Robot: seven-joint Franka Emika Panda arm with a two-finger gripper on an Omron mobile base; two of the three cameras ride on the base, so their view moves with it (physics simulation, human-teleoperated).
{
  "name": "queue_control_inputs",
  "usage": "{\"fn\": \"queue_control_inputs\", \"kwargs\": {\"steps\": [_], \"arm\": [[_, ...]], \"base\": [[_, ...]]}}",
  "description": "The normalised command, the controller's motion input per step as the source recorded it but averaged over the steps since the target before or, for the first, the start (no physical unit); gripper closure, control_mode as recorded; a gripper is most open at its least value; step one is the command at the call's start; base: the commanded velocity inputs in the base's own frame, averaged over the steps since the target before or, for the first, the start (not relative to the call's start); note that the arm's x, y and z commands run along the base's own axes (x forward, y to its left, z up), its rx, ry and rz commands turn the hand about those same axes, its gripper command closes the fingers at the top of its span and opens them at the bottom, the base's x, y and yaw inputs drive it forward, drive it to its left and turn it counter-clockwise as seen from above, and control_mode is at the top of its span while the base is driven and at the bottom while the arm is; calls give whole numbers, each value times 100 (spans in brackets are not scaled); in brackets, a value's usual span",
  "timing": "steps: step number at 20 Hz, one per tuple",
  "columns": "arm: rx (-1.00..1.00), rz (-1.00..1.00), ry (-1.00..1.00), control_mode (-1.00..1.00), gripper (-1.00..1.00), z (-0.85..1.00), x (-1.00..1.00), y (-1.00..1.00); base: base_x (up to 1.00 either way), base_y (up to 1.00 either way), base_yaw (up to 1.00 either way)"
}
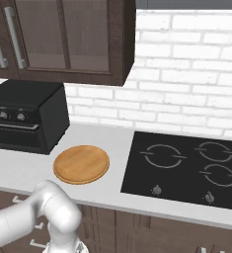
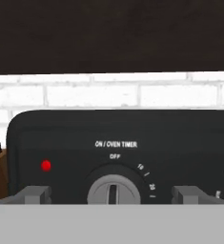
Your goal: Pick up the kebab skewer and baguette bread, and place them inside the toaster oven. Close the toaster oven door and start by setting the timer.
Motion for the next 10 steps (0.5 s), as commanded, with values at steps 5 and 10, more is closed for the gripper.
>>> {"fn": "queue_control_inputs", "kwargs": {"steps": [5, 10], "arm": [[0, 0, 0, -100, -100, -2, -10, 0], [0, 0, 0, -100, -100, 0, 6, 0]], "base": [[0, 0, 0], [0, 0, 0]]}}
